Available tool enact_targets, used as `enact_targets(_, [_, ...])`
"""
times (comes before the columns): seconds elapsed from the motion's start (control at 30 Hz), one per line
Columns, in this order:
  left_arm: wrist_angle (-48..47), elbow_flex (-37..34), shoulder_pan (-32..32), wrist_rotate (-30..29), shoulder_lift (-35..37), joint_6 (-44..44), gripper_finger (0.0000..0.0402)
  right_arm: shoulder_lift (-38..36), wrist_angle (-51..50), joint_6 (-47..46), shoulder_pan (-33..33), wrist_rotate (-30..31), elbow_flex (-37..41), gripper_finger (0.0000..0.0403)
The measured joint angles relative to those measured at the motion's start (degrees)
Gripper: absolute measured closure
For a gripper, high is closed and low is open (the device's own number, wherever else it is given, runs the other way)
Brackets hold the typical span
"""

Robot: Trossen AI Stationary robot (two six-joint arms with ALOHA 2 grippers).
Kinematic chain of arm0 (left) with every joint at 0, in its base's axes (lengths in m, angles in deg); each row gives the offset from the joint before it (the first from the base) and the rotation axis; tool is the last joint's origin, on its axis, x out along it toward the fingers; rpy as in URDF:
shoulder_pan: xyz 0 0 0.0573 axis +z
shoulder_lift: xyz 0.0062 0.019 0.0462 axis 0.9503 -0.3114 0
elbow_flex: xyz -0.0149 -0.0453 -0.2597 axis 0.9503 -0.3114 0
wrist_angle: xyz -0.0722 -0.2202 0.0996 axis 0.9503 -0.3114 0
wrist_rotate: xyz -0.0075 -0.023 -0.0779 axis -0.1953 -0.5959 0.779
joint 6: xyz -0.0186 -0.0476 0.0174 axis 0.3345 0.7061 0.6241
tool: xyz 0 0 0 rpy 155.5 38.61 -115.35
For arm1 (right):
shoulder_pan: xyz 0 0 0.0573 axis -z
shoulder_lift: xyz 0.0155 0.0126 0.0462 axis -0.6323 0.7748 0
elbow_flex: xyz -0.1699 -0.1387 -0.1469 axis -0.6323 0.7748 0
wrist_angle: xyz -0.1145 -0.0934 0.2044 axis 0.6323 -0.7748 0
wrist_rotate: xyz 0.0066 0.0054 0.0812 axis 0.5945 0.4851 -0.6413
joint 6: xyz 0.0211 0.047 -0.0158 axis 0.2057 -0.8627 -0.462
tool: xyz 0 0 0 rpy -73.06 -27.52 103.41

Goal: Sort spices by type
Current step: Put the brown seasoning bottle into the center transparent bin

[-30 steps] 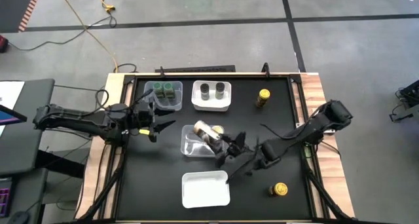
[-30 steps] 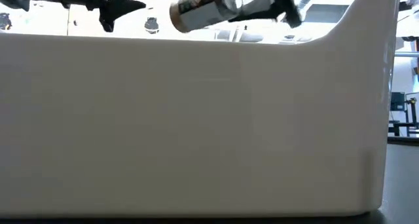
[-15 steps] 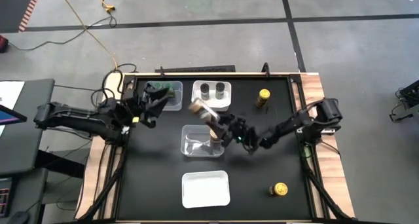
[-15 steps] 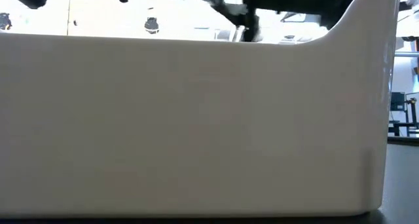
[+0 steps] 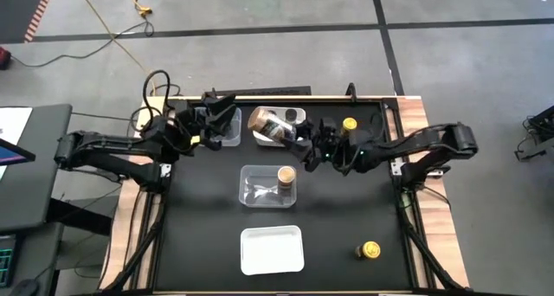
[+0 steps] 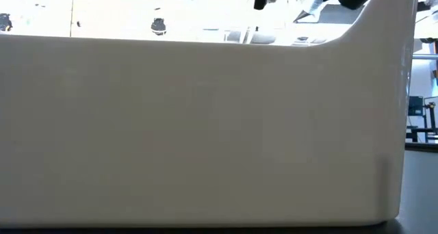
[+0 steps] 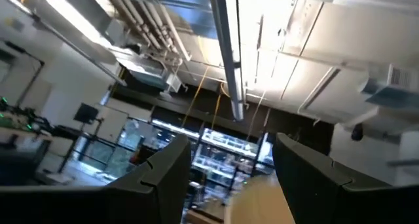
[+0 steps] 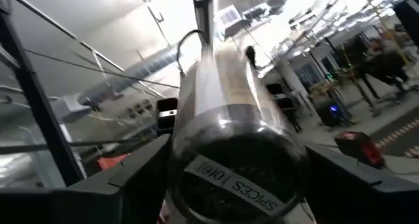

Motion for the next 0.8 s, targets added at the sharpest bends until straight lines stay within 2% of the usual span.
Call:
enact_targets(0.2, [-0.1,0.5,0.6,0.0,0.0,-2.9,0.0197,-5.0,-6.9,0.5,0.9,-0.3,0.0,0.0103])
enact_targets(0.3, [-0.9,0.5,0.6,-0.1,0.0,-4.3,0.0189,-6.8,-10.0,0.4,1.2,-1.0,0.0,0.0105])
enact_targets(0.43, [-2.1,0.5,0.4,0.3,0.0,-4.4,0.0154,-8.0,-14.5,0.4,1.4,-1.0,0.0,0.0105])
enact_targets(0.67, [-4.7,0.5,0.4,0.4,0.0,-3.6,0.0074,-9.8,-14.2,0.5,2.2,-3.0,0.0,0.0105])
enact_targets(0.8, [-5.2,0.5,0.4,0.4,0.0,0.0,0.0059,-12.0,-14.4,1.6,3.7,-3.0,0.0,0.0105])
